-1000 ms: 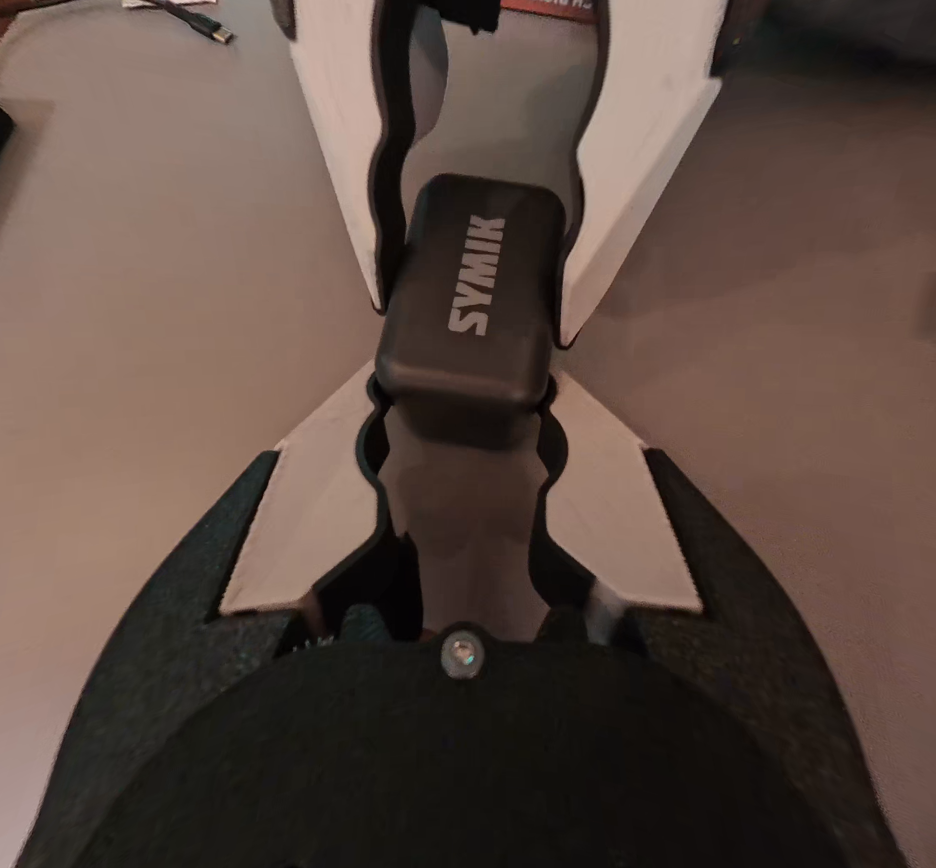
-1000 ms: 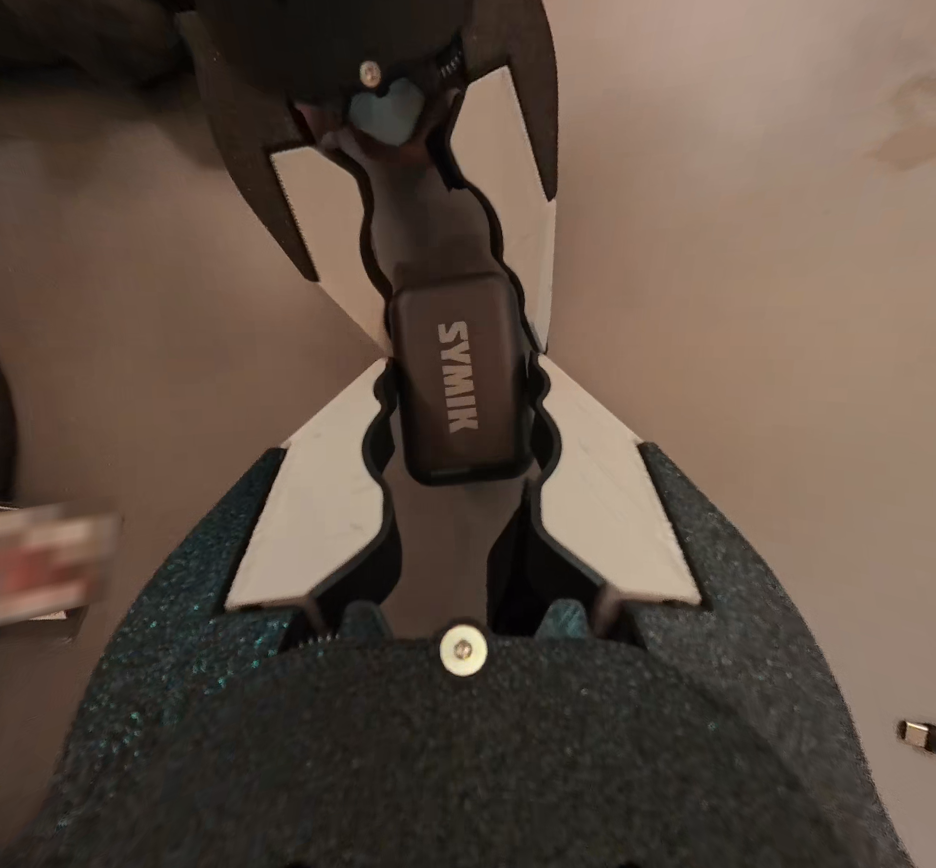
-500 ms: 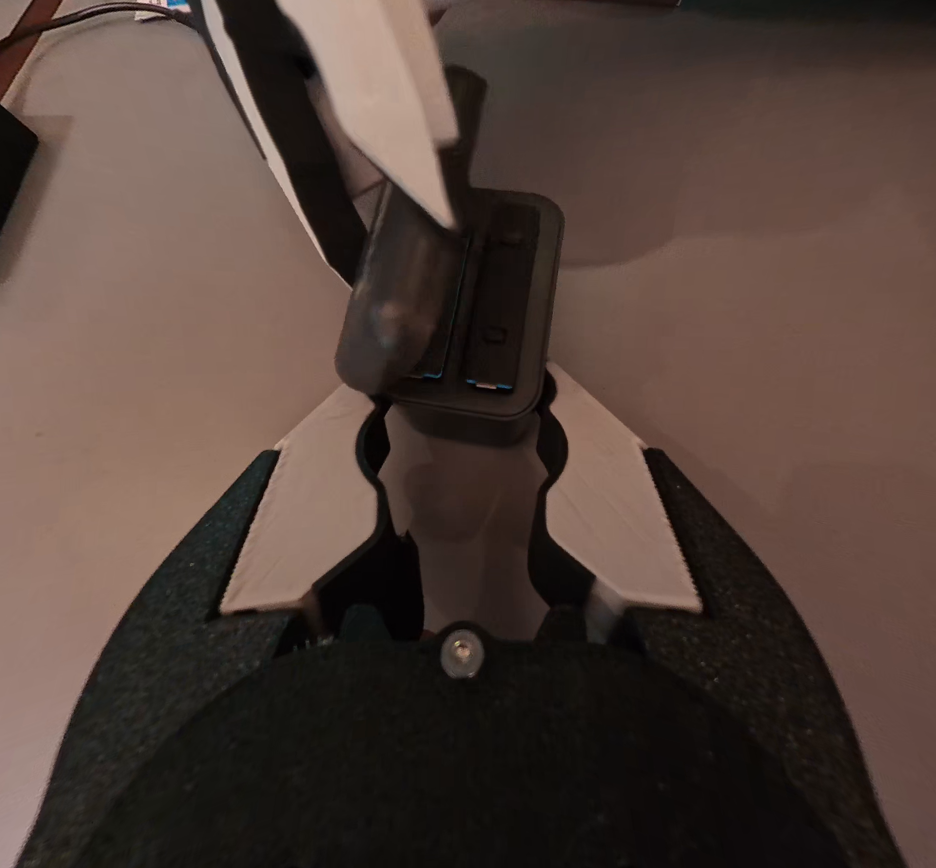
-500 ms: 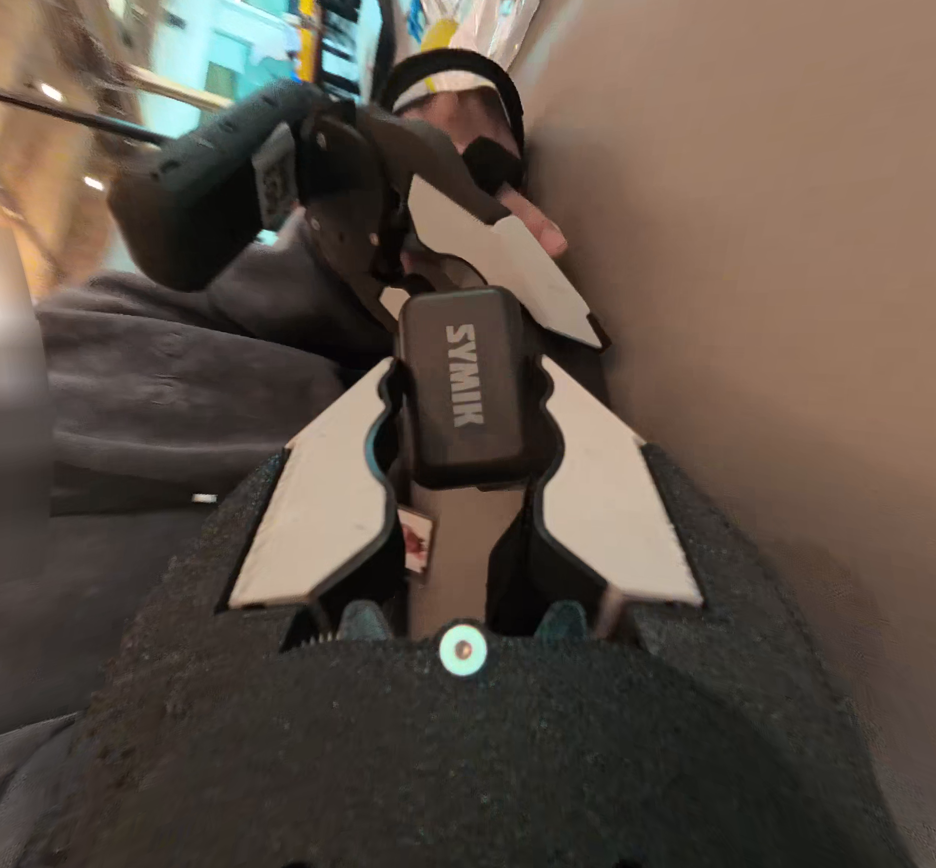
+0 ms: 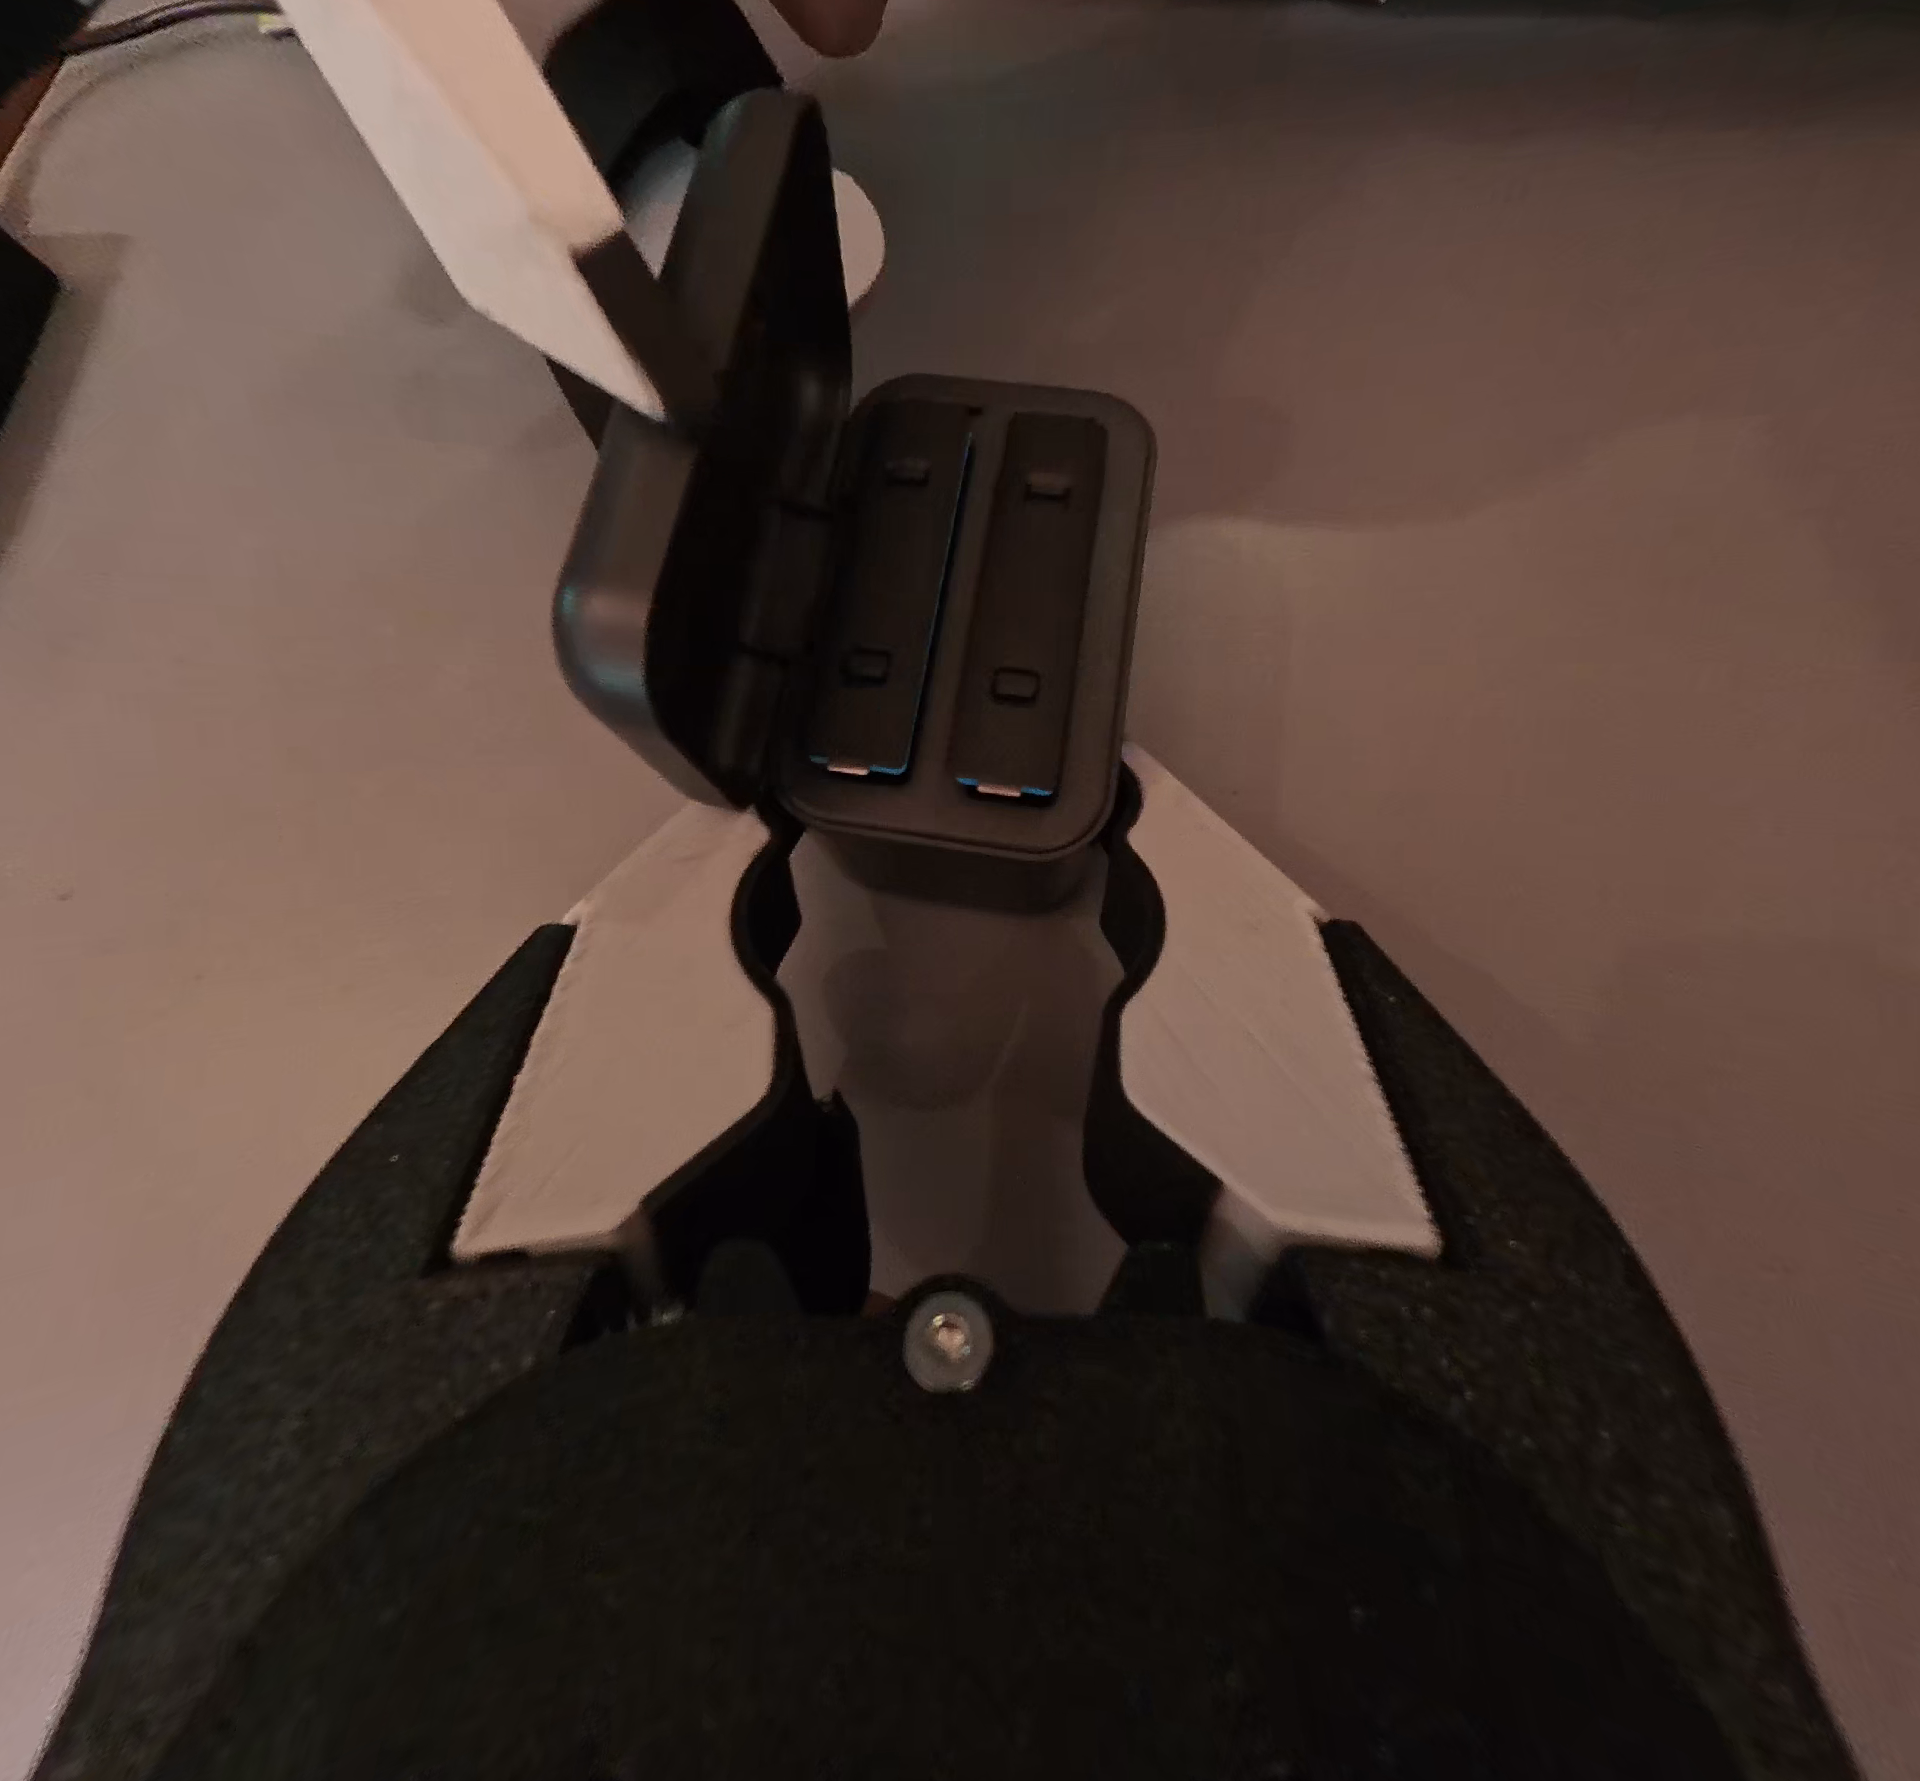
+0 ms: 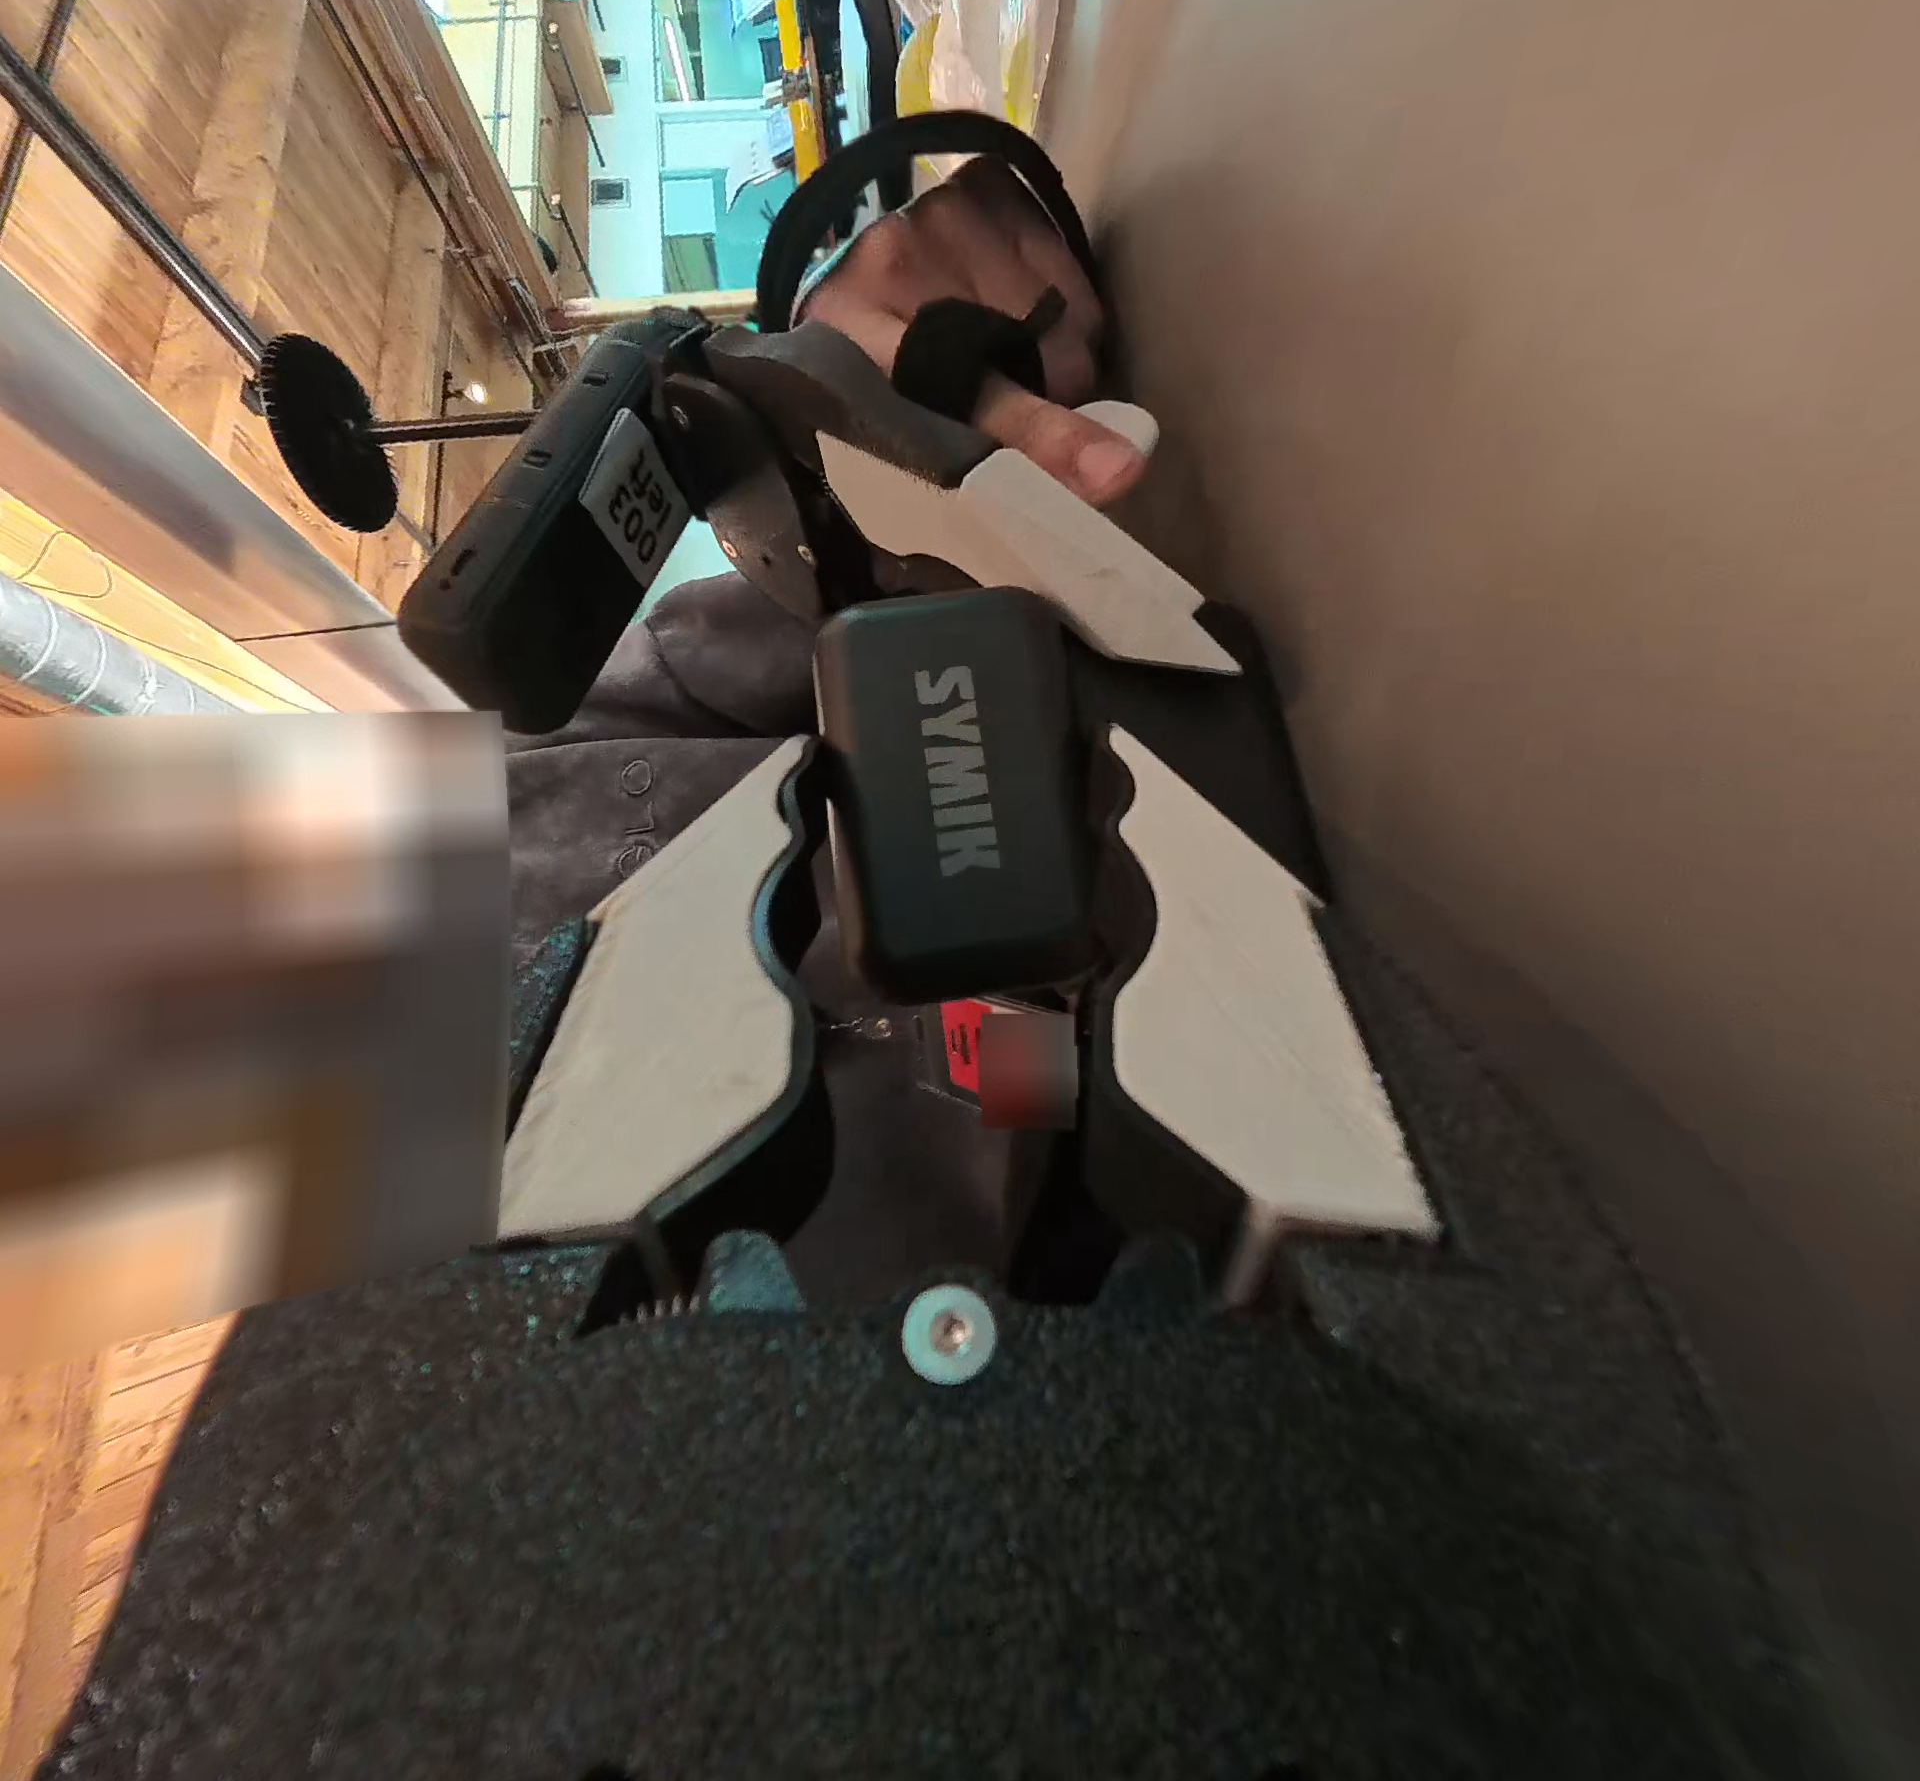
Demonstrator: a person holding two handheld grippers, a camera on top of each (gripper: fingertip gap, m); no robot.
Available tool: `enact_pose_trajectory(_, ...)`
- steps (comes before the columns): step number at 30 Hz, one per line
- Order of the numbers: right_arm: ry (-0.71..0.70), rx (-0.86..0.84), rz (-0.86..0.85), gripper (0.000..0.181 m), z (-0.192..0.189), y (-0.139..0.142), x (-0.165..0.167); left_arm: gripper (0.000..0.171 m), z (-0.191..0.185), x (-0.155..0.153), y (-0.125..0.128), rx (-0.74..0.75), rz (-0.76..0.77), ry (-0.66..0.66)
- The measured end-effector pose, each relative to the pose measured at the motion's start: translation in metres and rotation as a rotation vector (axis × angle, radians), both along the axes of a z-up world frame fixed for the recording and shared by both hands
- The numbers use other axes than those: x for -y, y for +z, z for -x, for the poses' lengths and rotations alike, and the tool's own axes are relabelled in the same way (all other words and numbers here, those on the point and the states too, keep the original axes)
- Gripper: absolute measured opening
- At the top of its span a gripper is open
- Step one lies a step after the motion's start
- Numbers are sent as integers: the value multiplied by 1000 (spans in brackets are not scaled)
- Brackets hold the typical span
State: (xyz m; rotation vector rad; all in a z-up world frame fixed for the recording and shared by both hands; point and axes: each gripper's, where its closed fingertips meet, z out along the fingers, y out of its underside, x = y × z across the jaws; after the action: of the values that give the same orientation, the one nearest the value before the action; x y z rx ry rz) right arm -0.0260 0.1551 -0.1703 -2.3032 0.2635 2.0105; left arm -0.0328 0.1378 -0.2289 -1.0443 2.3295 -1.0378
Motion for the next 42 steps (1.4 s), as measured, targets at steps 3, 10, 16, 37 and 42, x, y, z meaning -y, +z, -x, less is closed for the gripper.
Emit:
enact_pose_trajectory(3, 6, -38, 15, 50, -1, 0, -1, 57, 0, 0, 0, 1, -2, 0)
enact_pose_trajectory(10, 21, 19, -59, 50, 0, 0, 0, 57, 0, 0, 0, 0, -3, 1)
enact_pose_trajectory(16, 136, 614, -483, 50, 10, -8, 10, 57, 0, 0, 0, -8, 3, 0)
enact_pose_trajectory(37, -28, 1282, -785, 60, -10, -19, 31, 65, 3, -5, -3, -7, -31, 43)
enact_pose_trajectory(42, -94, 1292, -749, 58, -18, -36, 45, 57, 8, -5, 0, -60, 62, 18)
